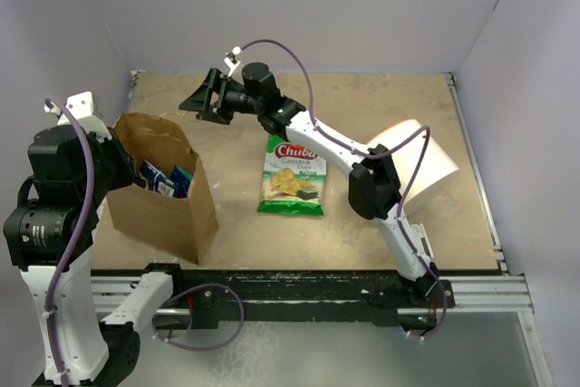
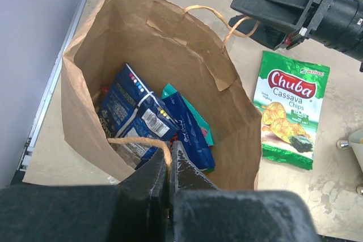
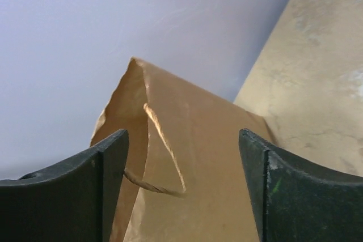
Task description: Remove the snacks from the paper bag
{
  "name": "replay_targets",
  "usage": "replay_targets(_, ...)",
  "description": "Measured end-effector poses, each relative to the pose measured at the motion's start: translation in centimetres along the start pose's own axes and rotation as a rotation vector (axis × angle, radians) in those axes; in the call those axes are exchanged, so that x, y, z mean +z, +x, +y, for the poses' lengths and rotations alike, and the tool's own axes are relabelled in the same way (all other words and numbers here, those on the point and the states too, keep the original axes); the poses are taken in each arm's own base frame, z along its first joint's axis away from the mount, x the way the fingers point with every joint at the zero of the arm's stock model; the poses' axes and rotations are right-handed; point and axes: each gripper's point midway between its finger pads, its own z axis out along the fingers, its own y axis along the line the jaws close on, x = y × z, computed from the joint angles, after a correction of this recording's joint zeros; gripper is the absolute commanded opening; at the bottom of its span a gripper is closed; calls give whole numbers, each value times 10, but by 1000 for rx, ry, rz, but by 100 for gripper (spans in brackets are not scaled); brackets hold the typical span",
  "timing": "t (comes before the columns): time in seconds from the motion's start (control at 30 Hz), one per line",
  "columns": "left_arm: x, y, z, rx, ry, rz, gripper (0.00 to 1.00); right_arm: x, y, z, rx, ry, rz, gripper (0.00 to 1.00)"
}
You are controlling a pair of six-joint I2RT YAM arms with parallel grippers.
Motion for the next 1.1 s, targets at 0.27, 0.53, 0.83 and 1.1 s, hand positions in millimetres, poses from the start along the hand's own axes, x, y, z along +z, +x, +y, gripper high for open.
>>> replay_targets(0.27,0,2,0,-27,-12,21,0,-2,13,28,23,-106,58,67)
replay_targets(0.53,-2,0,-1,-67,-25,41,0,-12,28,46,4,-148,109,62)
replay_targets(0.83,-2,13,-2,-175,-55,111,0,-24,35,65,-64,-146,127,7)
replay_targets(1.1,13,1,-1,-272,-131,129,0,-46,20,65,-234,-54,89,0)
